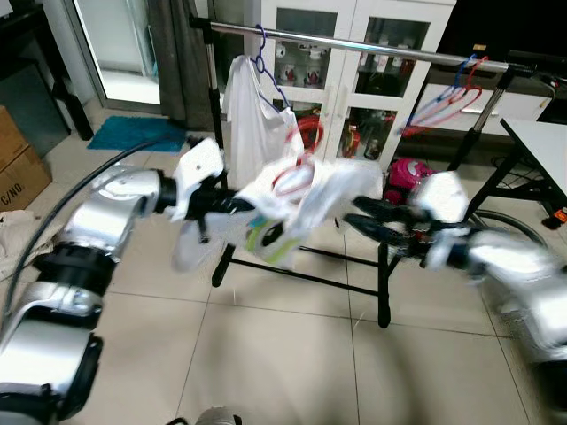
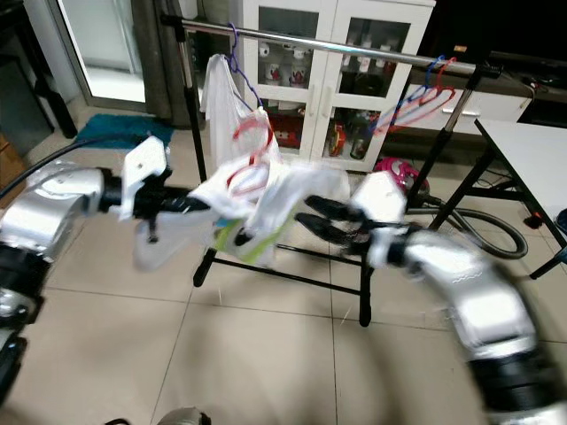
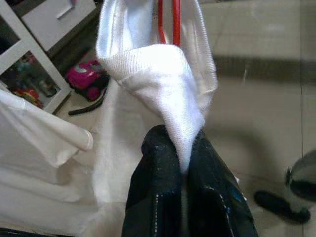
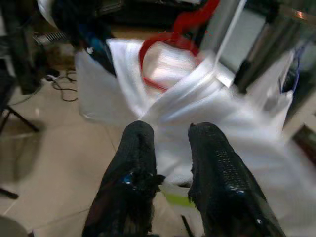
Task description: Hang hanger
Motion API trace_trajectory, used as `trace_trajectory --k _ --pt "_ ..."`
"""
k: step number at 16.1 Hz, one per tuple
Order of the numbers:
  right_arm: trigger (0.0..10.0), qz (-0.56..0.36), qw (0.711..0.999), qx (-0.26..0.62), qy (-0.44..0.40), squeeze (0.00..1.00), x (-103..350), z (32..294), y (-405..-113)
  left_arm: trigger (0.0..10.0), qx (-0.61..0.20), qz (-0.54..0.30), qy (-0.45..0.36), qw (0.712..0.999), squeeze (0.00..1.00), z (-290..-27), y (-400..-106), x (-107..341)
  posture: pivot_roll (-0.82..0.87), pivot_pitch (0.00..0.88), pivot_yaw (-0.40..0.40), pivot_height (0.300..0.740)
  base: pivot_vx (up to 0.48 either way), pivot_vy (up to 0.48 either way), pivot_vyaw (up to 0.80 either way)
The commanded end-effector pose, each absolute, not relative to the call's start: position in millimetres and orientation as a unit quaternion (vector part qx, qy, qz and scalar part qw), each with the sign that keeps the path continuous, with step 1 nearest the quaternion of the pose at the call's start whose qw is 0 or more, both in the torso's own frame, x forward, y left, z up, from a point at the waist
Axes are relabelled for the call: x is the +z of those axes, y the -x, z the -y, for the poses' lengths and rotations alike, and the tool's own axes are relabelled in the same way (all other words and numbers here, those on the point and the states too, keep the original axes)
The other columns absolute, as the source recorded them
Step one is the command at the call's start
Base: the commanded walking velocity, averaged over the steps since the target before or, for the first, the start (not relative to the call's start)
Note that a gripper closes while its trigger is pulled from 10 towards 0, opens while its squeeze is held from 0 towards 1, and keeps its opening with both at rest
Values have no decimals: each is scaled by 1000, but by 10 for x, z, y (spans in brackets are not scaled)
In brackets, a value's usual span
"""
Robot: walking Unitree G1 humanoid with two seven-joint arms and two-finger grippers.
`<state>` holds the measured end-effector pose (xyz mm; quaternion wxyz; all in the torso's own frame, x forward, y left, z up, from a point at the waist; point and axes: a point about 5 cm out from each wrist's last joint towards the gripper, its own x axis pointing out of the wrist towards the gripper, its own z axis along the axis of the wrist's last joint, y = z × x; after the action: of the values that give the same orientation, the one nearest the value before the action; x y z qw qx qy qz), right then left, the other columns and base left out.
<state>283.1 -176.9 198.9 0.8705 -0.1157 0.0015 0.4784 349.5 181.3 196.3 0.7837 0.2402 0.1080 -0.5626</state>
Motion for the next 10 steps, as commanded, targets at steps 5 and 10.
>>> trace_trajectory --k 5,10 --pt "10000 32 821 552 144 0 2314 1619 -2947 0 -679 -80 -233 692 0 -1629 -3283 2044 87 0 -32 740 0 0 0" --pt "10000 7 756 635 157 0 2224 1331 -2906 0 -695 -69 -238 675 0 -1561 -3260 2088 95 0 -41 740 0 0 0"
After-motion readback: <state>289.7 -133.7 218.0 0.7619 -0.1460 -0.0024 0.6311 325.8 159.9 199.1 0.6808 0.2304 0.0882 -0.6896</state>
